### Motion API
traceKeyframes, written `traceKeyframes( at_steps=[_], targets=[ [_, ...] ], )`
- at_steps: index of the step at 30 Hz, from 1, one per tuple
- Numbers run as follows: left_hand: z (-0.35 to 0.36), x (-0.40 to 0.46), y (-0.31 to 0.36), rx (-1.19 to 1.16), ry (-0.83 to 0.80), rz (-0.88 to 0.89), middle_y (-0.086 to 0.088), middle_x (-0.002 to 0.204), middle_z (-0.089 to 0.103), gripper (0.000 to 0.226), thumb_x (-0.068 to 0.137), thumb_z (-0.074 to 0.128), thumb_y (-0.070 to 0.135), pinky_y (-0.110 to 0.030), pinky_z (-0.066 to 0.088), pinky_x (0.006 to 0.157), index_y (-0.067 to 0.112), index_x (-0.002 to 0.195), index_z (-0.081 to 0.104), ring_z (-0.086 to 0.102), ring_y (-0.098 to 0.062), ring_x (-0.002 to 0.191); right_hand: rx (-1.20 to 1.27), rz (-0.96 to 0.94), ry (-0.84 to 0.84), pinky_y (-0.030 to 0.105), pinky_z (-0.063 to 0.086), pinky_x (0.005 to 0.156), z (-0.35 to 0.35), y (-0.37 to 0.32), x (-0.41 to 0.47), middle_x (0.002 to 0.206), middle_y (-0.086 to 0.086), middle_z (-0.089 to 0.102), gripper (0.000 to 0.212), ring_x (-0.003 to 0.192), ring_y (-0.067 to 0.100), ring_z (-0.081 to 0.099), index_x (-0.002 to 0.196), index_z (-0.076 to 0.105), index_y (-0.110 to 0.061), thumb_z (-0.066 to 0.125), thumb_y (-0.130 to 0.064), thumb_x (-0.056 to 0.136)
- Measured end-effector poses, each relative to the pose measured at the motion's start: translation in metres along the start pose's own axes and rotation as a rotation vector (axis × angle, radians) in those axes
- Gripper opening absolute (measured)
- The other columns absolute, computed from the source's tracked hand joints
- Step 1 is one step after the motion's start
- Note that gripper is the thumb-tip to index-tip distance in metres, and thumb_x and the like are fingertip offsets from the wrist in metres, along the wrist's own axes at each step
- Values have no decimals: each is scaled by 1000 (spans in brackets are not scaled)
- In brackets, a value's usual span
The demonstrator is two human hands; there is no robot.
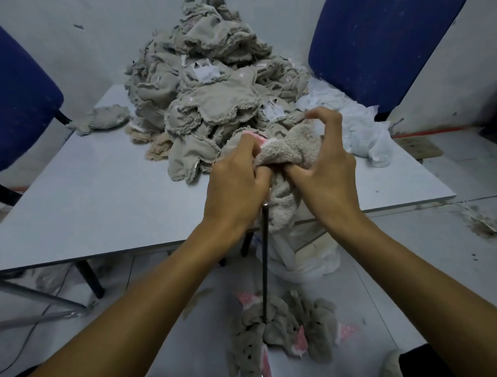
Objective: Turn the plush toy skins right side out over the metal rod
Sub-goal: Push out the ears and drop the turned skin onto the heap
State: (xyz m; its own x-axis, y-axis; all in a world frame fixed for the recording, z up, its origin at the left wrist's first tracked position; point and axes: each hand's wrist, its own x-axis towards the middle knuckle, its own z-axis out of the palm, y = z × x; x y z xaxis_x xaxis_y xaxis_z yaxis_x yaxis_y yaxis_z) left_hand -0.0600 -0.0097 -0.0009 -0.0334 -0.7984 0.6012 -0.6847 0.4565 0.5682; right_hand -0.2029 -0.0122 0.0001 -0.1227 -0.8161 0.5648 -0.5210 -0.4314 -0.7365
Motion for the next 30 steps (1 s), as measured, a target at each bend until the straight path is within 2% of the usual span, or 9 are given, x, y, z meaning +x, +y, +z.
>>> traceKeyframes(
  at_steps=[3, 7, 9, 12, 16, 18, 22, 26, 30],
  targets=[
    [-8, 2, -5, 349, 35, 174, -15, 99, 51, 44, 73, 66, 9, -46, 45, 59, 12, 110, 43, 48, -31, 89, -75, -197, -206, 9, 45, 59, -6, -3, 9, 96, -4, 66, 76, 68, -2, 60, 135, 33, -38, 74, -8, 79],
    [-22, 7, -20, 386, -81, 477, -19, 102, 54, 57, 78, 72, 12, -45, 47, 58, 18, 122, 37, 51, -34, 88, -116, -386, -468, 5, 44, 71, -8, -3, 21, 104, -7, 61, 88, 78, -2, 57, 143, 29, -44, 74, -8, 76],
    [-24, 0, -25, 225, -142, 403, -13, 101, 61, 47, 82, 70, 17, -43, 49, 60, 14, 121, 46, 59, -31, 86, -8, -364, -450, 11, 45, 78, -4, 2, 17, 112, -4, 59, 92, 89, 0, 59, 146, 27, -42, 76, -6, 78],
    [-25, -11, -31, 14, -64, 198, -6, 85, 64, 32, 81, 65, 21, -35, 44, 60, 5, 106, 56, 58, -21, 72, 134, -139, -435, 24, 53, 73, -3, 11, 8, 98, -2, 62, 90, 82, 9, 65, 145, 25, -47, 82, -27, 79],
    [-26, -20, -30, -184, -39, 143, 1, 80, 61, 33, 75, 65, 19, -33, 48, 59, 8, 104, 55, 55, -12, 66, 389, 51, -499, 59, 52, 70, -12, 17, 8, 83, 29, 64, 63, 76, 42, 65, 129, 48, -33, 84, -35, 77],
    [-27, -23, -26, -277, -37, 166, 1, 80, 60, 29, 76, 65, 16, -39, 48, 58, 9, 102, 55, 55, -17, 66, 479, 43, -526, 54, 53, 65, -19, 16, 11, 85, 35, 63, 53, 72, 44, 64, 122, 55, -25, 84, -29, 77],
    [-28, -31, -23, -274, -104, 341, -10, 83, 54, 26, 75, 57, 15, -44, 43, 57, -4, 93, 53, 49, -26, 70, 454, -44, -617, 23, 54, 72, -29, 14, 11, 87, 2, 71, 32, 79, 12, 67, 97, 67, -11, 85, -18, 71],
    [-25, -36, -30, -98, -271, 571, -22, 95, 60, 32, 77, 53, 20, -46, 47, 62, -6, 96, 56, 56, -36, 85, 398, -44, -710, 23, 51, 73, -35, 17, 5, 82, -5, 69, 18, 78, 9, 64, 84, 70, -9, 83, -10, 72],
    [-20, -43, -42, -31, -243, 584, -23, 92, 63, 27, 76, 57, 2, -44, 46, 63, 11, 97, 42, 55, -34, 79, 316, -74, -672, 32, 55, 75, -36, 19, 0, 87, -3, 71, 24, 82, 13, 66, 90, 71, -13, 79, 5, 76]
  ],
)
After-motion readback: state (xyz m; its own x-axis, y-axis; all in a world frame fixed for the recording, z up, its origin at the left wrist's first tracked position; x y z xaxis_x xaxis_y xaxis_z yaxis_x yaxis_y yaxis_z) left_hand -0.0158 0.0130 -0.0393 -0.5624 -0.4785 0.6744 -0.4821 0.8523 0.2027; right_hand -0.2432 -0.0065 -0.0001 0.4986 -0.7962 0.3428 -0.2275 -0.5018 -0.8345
